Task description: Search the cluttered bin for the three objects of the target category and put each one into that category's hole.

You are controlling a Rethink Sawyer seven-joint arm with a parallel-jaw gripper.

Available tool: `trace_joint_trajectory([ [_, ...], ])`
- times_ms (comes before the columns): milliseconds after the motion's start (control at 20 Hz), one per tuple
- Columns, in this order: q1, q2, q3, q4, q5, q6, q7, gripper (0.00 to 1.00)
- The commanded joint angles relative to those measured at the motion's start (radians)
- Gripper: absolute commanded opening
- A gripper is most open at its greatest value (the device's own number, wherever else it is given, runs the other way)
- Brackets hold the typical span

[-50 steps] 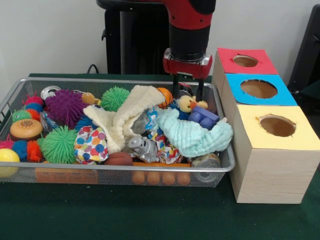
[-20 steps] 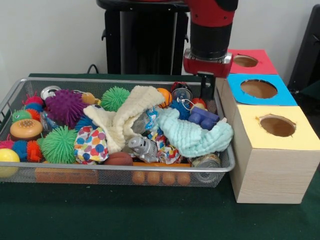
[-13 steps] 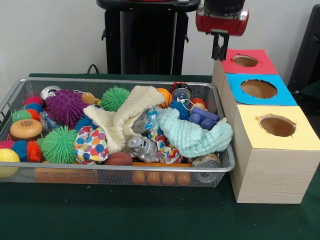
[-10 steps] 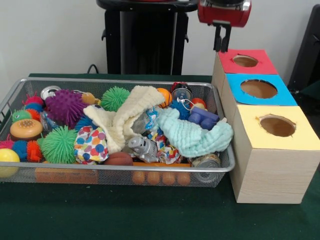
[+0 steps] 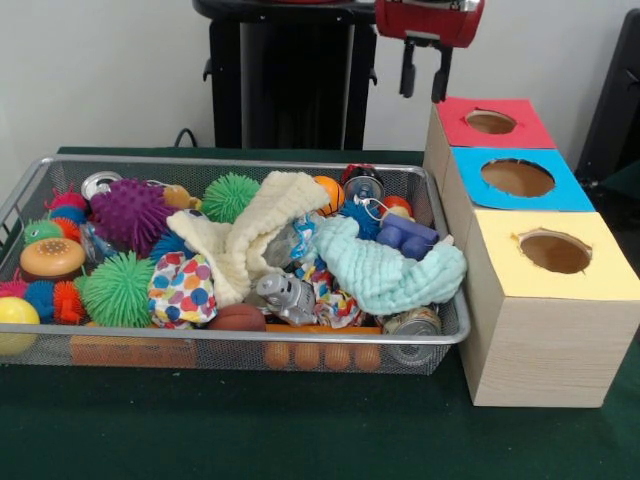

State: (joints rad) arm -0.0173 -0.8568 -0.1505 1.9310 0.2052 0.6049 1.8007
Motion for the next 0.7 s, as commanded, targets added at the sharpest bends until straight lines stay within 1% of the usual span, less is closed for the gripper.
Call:
trace_joint_trajectory([
  [50, 0.0, 0.053, -0.019, -0.009, -0.018, -0.058, 0.206, 1.0],
  [150, 0.01, 0.043, -0.019, 0.02, 0.012, -0.051, 0.232, 1.0],
  [250, 0.019, 0.048, -0.021, 0.037, 0.023, -0.075, 0.245, 1.0],
  [700, -0.005, 0.163, 0.007, -0.023, 0.034, -0.162, 0.228, 1.0],
])
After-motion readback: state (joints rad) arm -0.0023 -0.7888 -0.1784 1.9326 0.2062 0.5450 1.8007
